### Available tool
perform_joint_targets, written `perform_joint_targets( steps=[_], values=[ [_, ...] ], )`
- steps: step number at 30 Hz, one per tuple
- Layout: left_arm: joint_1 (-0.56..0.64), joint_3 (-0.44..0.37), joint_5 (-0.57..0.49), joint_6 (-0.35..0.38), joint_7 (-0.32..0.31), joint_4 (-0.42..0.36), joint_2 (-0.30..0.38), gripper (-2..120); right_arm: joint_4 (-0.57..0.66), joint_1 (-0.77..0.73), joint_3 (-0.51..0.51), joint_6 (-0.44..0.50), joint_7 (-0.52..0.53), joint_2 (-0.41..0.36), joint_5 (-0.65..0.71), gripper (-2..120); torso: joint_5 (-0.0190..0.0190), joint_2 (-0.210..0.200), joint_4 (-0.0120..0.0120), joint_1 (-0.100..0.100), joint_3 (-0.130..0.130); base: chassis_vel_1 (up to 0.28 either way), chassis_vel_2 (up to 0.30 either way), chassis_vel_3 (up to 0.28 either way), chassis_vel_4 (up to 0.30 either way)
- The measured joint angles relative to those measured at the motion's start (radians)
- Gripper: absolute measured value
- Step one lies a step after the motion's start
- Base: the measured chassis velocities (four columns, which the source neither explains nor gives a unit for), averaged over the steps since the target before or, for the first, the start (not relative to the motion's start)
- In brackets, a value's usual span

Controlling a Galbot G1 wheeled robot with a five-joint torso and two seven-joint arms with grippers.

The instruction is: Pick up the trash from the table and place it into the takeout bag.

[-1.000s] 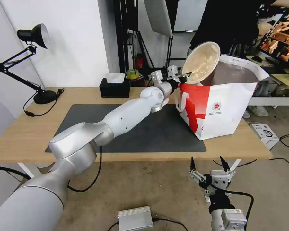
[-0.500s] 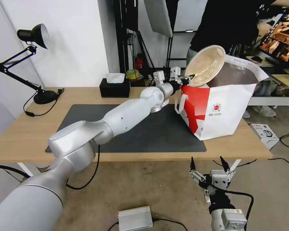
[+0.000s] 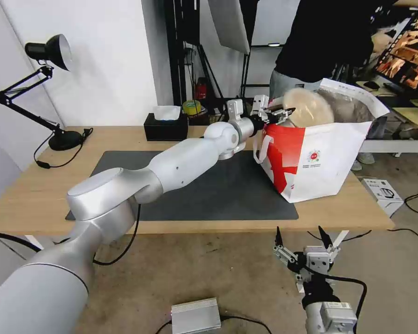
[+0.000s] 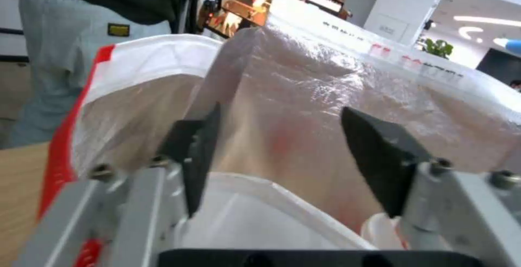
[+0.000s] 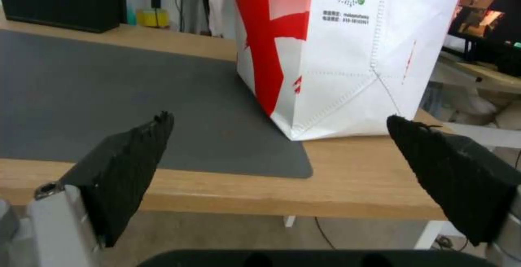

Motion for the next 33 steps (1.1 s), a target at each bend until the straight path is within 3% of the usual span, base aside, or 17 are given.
perform_joint_targets(
  steps=[9, 16, 19, 21, 28, 31, 33],
  values=[
    [-0.019, 0.034, -0.011, 0.001, 0.056, -0.01, 0.013, 99, 0.0, 0.0, 0.0, 0.0, 0.0, 0.0, 0.0, 100, 0.0, 0.0, 0.0001, 0.0, 0.0, 0.0, 0.0, 0.0, 0.0],
    [-0.026, 0.027, -0.014, 0.001, 0.052, -0.039, 0.03, 100, 0.0, 0.0, 0.0, 0.0, 0.0, 0.0, 0.0, 100, 0.0001, 0.0, -0.0001, 0.0, 0.0, 0.0, 0.0, 0.0, 0.0],
    [-0.026, 0.022, -0.016, -0.037, 0.038, -0.074, 0.054, 100, 0.0, 0.0, 0.0, 0.0, 0.0, 0.0, 0.0, 100, 0.0, 0.0, 0.0, 0.0, 0.0, 0.0, 0.0, 0.0, 0.0],
    [-0.027, 0.004, -0.016, -0.067, -0.001, -0.128, 0.085, 100, 0.0, 0.0, 0.0, 0.0, 0.0, 0.0, 0.0, 100, -0.0001, 0.0, 0.0003, 0.0, 0.0, 0.0, 0.0, 0.0, 0.0],
    [-0.037, -0.013, 0.001, -0.081, -0.048, -0.263, 0.182, 100, 0.0, 0.0, 0.0, 0.0, 0.0, 0.0, 0.0, 100, -0.0001, 0.0, 0.0, 0.0, 0.0, 0.0, 0.0, 0.0, 0.0],
    [-0.037, -0.045, 0.06, -0.138, -0.186, -0.379, 0.261, 100, 0.0, 0.0, 0.0, 0.0, 0.0, 0.0, 0.0, 100, -0.0003, 0.0, 0.0004, 0.0, 0.0, 0.0, 0.0, 0.0, 0.0],
    [-0.035, -0.053, 0.073, -0.154, -0.218, -0.414, 0.281, 100, 0.0, 0.0, 0.0, 0.0, 0.0, 0.0, 0.0, 100, -0.0003, 0.0, 0.0001, 0.0, 0.0, 0.0, 0.0, 0.0, 0.0]
  ],
)
